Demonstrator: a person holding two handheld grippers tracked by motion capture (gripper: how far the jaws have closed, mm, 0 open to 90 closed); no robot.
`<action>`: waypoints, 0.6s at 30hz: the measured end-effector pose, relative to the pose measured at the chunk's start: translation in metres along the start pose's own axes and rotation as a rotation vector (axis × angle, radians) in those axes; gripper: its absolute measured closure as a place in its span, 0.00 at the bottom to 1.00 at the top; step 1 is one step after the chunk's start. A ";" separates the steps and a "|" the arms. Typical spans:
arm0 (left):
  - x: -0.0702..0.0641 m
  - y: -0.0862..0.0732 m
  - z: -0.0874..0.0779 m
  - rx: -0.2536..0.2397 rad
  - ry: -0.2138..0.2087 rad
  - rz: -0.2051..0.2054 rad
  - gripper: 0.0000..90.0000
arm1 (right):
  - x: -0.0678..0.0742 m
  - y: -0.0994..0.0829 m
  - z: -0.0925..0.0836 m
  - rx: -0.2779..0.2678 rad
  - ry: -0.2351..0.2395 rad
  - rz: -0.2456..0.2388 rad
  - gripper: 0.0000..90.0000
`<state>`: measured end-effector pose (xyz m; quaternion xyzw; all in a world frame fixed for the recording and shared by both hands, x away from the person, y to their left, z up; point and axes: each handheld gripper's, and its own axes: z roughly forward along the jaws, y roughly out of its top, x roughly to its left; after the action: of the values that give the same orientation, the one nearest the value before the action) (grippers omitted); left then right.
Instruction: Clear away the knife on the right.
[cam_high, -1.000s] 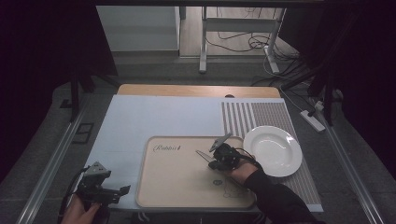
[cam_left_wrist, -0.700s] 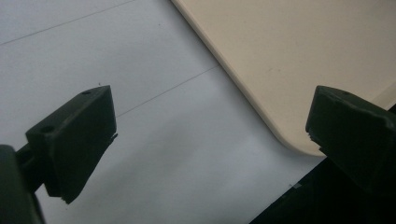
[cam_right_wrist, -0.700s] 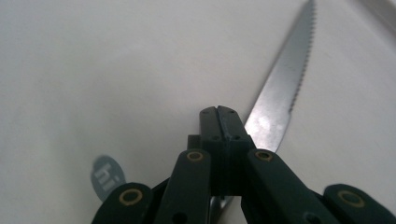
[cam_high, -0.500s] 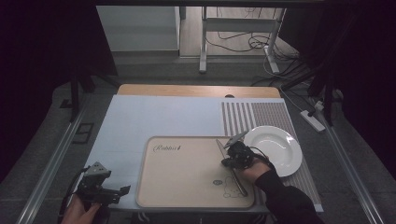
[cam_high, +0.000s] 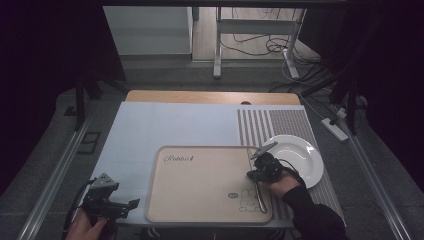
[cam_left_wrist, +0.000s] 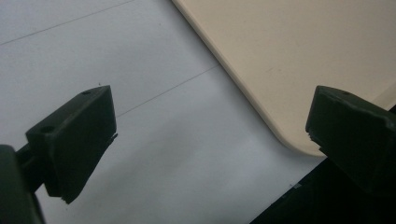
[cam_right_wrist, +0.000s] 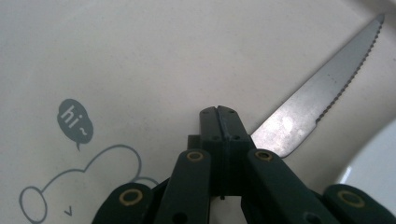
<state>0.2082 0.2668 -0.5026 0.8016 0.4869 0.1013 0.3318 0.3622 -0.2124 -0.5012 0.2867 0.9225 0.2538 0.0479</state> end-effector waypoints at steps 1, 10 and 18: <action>0.000 0.000 0.000 0.000 0.000 0.000 0.03 | 0.000 -0.001 0.000 -0.003 -0.003 0.005 1.00; 0.000 0.000 0.000 0.000 0.001 -0.001 0.03 | -0.003 -0.005 -0.004 0.002 -0.021 0.013 1.00; 0.000 0.000 0.000 0.000 0.002 -0.001 0.03 | -0.007 -0.009 -0.007 0.000 -0.027 0.027 1.00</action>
<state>0.2082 0.2668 -0.5027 0.8013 0.4876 0.1018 0.3313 0.3617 -0.2255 -0.5001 0.3026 0.9179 0.2504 0.0569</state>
